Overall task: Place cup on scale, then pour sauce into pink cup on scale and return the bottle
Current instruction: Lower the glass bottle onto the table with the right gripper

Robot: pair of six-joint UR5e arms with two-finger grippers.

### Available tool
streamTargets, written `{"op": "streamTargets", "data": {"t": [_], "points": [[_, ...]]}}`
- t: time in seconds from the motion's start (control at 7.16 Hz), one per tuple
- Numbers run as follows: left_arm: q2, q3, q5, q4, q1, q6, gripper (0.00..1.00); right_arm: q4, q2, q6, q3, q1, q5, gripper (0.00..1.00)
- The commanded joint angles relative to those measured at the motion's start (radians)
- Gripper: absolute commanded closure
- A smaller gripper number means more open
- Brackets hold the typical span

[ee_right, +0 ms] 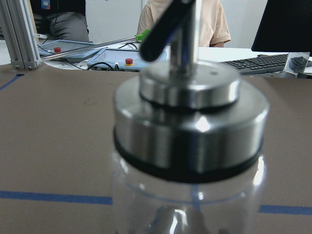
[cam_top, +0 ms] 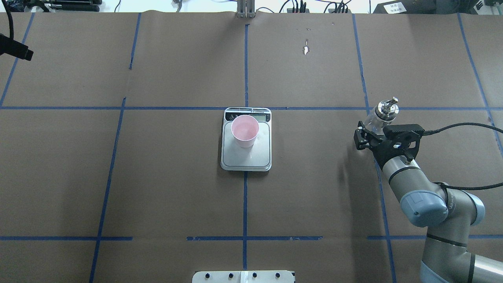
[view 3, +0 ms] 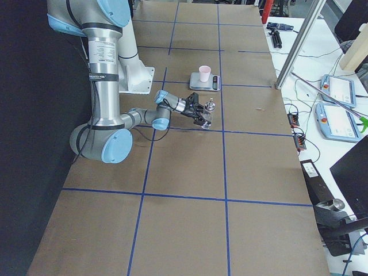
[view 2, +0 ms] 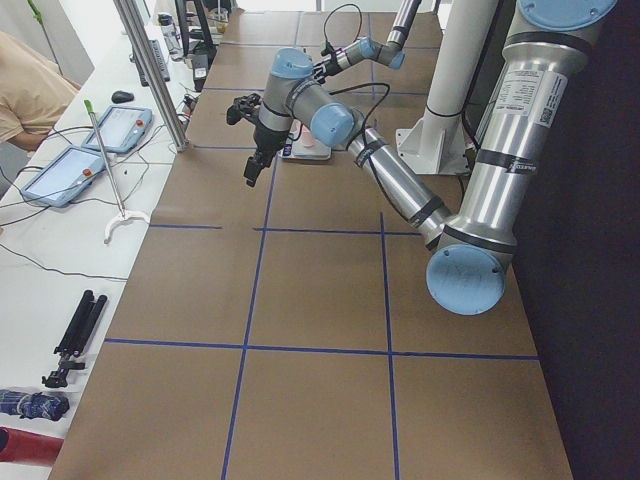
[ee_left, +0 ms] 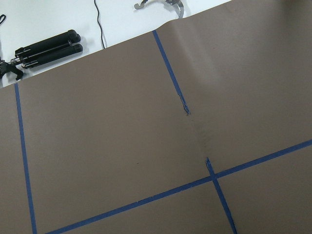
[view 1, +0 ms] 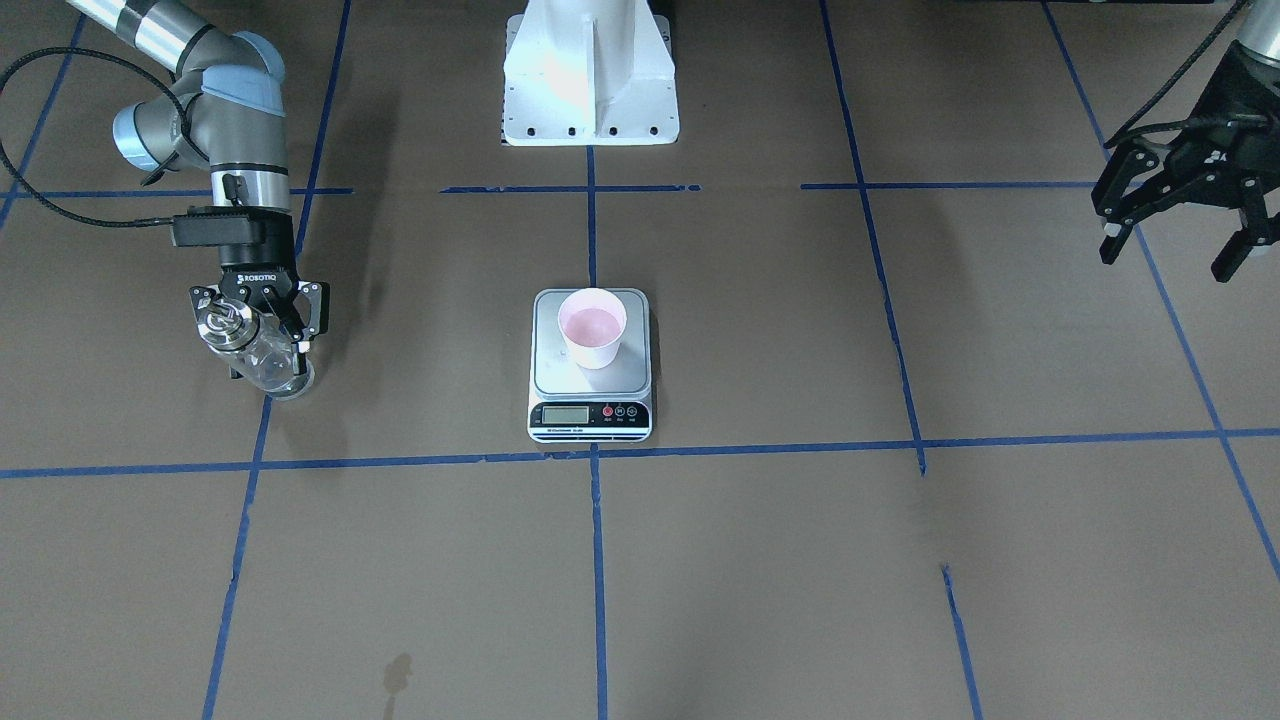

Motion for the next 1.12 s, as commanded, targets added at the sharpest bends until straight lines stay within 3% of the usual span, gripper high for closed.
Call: {"op": "streamTargets", "data": {"t": [0.0, 0.14, 0.98], "points": [[-0.001, -0.003, 0.000, 0.006, -0.001, 0.000, 0.09, 0.000, 0.000, 0.000, -0.007, -0.002, -0.014, 0.73], [-0.001, -0.003, 0.000, 0.006, -0.001, 0.000, 0.09, 0.000, 0.000, 0.000, -0.010, -0.002, -0.013, 0.57], [-0.002, -0.005, 0.000, 0.006, -0.001, 0.000, 0.09, 0.001, -0.007, 0.020, -0.011, 0.000, -0.009, 0.55]]}}
